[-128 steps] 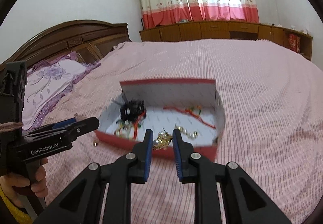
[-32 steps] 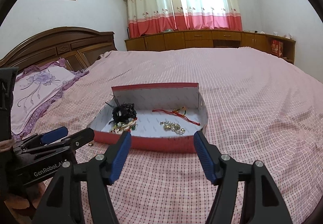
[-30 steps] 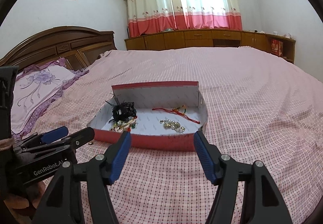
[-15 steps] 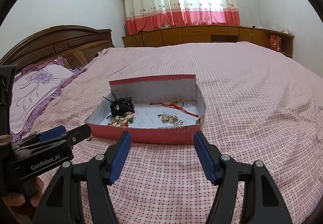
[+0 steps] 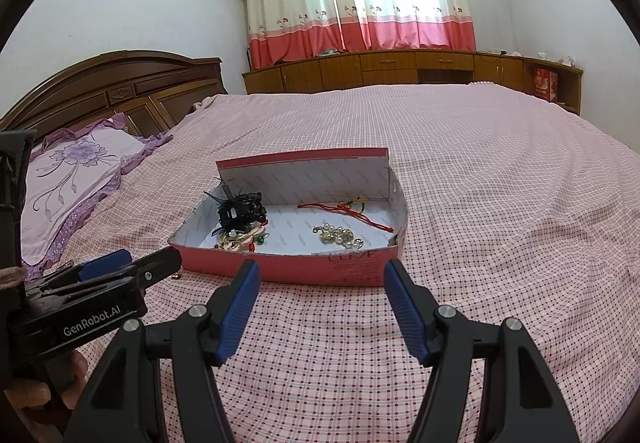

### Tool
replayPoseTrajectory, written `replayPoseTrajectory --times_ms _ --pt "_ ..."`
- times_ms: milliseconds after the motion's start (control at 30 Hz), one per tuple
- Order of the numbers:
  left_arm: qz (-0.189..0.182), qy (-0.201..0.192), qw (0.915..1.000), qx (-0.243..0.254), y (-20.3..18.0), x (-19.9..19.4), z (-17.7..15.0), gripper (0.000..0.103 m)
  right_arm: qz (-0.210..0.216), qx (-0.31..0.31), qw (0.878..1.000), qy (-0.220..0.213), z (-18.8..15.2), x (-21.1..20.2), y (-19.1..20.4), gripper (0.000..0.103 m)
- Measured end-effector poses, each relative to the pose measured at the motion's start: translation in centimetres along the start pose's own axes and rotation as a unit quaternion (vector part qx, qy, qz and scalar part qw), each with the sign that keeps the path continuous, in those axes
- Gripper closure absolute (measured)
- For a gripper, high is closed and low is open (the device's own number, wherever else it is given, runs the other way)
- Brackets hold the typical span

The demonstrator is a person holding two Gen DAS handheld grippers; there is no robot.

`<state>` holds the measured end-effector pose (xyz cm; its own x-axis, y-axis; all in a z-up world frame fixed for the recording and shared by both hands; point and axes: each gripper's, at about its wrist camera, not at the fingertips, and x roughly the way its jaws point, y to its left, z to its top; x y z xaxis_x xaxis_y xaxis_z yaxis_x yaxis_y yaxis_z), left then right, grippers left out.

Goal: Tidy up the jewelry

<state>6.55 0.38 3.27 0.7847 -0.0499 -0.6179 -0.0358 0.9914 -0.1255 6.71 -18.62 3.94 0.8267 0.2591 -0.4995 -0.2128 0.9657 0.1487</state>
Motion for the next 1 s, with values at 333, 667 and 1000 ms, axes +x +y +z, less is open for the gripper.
replayPoseTrajectory --times_ms 333,667,1000 --pt "-0.001 -0.001 1.0000 0.001 -0.10 0.00 0.11 0.035 0.000 0.001 1.000 -0.001 0.05 -0.04 -0.02 0.036" --pt "-0.001 0.000 1.0000 0.001 -0.26 0.10 0.19 0.035 0.000 0.001 1.000 -0.001 0.05 -0.04 -0.02 0.036" --pt "-0.002 0.000 1.0000 0.001 -0.21 0.10 0.18 0.035 0.000 0.000 1.000 -0.001 0.03 -0.03 -0.03 0.036"
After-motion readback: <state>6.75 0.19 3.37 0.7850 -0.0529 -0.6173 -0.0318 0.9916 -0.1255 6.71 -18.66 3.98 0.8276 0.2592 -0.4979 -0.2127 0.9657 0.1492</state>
